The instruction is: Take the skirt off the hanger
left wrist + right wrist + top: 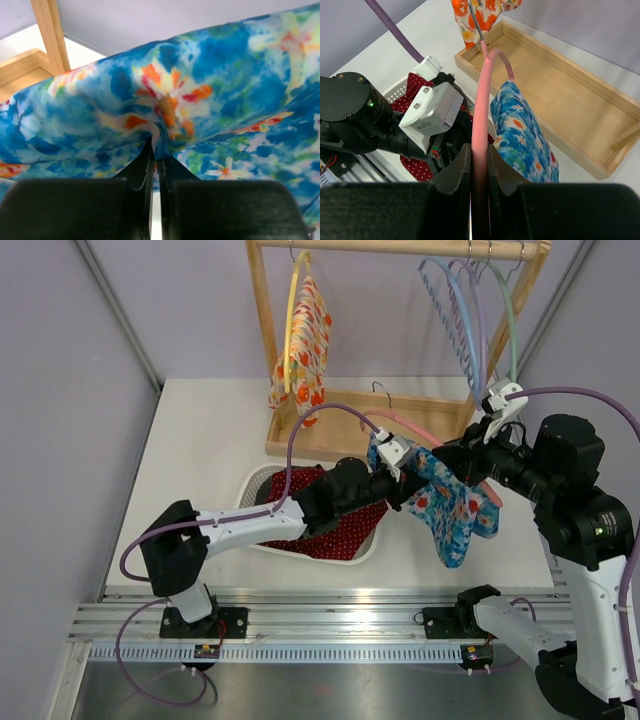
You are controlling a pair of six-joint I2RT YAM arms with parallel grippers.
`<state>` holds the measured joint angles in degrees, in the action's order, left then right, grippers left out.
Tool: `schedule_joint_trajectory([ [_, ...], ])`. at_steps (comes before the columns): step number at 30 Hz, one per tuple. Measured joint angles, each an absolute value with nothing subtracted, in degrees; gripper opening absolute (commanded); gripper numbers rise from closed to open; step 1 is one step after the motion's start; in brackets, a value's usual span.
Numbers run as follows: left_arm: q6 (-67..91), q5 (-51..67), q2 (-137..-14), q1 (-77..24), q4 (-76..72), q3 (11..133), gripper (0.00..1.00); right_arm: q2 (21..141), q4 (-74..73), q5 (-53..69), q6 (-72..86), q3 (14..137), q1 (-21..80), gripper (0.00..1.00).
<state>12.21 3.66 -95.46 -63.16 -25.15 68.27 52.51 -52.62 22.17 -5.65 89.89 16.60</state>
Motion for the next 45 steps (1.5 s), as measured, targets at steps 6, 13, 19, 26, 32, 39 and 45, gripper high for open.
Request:
schedule_joint_trajectory([
  [6, 13.4, 4.4, -95.5, -63.1, -28.7, 68.1, 0.0, 52.0, -52.0, 20.9, -5.5, 89.8, 15.9, 0.0],
  [13, 13.1, 5.4, -86.0, -63.1, -23.9, 64.8, 0.0, 50.6, -49.6, 11.5, -6.6, 85.8, 15.6, 0.0],
  [19, 9.9, 5.6, -72.4, -64.1, -15.7, 64.8, 0.0, 49.4, -46.6, 8.1, -6.8, 79.2, 14.6, 0.0],
  [26, 5.4, 3.3, -60.8, -64.8, -8.3, 66.8, 0.0, 49.1, -43.7, 4.1, -8.1, 74.2, 11.9, 0.0],
  [32, 2.7, 2.3, -61.5, -64.8, -3.6, 74.6, 0.0, 49.1, -43.1, 4.0, -8.3, 72.5, 10.8, 0.0],
  [39, 2.4, 3.6, -69.7, -64.8, -3.1, 79.4, 0.0, 48.7, -43.1, 6.1, -8.4, 72.8, 10.7, 0.0],
  [45, 4.2, 6.8, -77.9, -64.8, -2.6, 79.8, 0.0, 48.8, -43.2, 7.0, -8.4, 75.9, 10.7, 0.0],
])
